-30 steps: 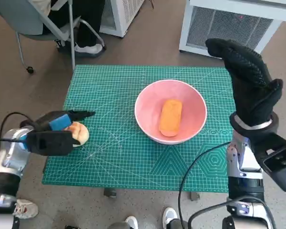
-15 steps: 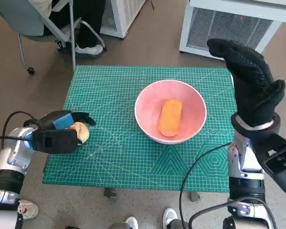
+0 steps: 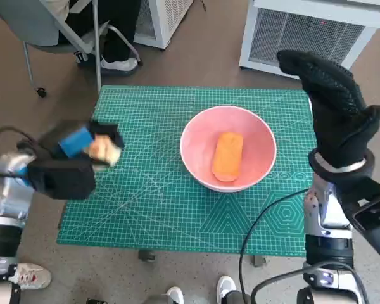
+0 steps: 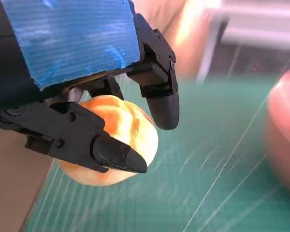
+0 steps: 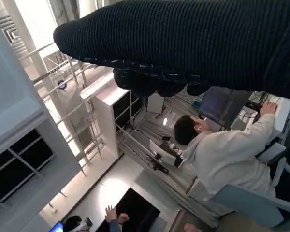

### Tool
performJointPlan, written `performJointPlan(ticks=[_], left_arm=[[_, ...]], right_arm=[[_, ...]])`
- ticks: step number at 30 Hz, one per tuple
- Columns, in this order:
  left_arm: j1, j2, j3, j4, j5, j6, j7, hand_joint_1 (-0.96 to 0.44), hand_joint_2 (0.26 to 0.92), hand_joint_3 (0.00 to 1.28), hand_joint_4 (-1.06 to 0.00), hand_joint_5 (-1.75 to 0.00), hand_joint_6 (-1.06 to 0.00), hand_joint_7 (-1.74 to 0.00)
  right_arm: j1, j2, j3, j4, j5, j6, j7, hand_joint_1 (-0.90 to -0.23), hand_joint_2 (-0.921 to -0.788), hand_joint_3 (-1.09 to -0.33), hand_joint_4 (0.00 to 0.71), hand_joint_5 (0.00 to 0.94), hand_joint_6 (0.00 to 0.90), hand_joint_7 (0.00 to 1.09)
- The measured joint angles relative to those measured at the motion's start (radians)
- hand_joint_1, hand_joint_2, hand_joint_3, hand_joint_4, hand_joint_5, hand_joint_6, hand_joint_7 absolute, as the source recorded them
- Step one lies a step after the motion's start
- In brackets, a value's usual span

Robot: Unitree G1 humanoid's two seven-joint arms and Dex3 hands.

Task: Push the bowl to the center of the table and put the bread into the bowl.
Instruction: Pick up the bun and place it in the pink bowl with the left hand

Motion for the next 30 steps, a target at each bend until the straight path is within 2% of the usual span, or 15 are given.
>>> performJointPlan(ticks=[7, 15, 22, 30], left_arm=[[-0.106, -0.051, 0.004, -0.053, -0.011, 0.008, 0.01, 0.0, 0.921, 0.08, -0.64, -1.19, -0.64, -1.18], [-0.258, -0.143, -0.077, -0.051, 0.039, 0.0, 0.01, 0.0, 0.92, 0.09, -0.63, -1.14, -0.64, -1.25], [-0.377, -0.253, -0.164, 0.048, 0.085, -0.067, 0.028, 0.0, 0.92, 0.09, -0.64, -1.14, -0.62, -1.26], [-0.446, -0.363, -0.238, 0.205, 0.145, -0.098, 0.084, 0.0, 0.92, 0.09, -0.65, -1.12, -0.63, -1.25]], right_arm=[[-0.001, 0.001, 0.0, 0.005, 0.0, 0.0, 0.003, -0.528, -0.921, -0.834, -0.001, 0.441, -0.001, 0.58], [-0.002, 0.002, 0.001, 0.011, 0.0, 0.001, 0.004, -0.535, -0.921, -0.838, -0.001, 0.441, -0.001, 0.58], [-0.003, 0.005, 0.004, 0.012, 0.0, 0.001, 0.004, -0.536, -0.921, -0.837, -0.001, 0.44, -0.001, 0.58], [-0.002, 0.004, 0.002, 0.011, 0.001, 0.006, 0.004, -0.537, -0.921, -0.834, -0.001, 0.441, -0.001, 0.58]])
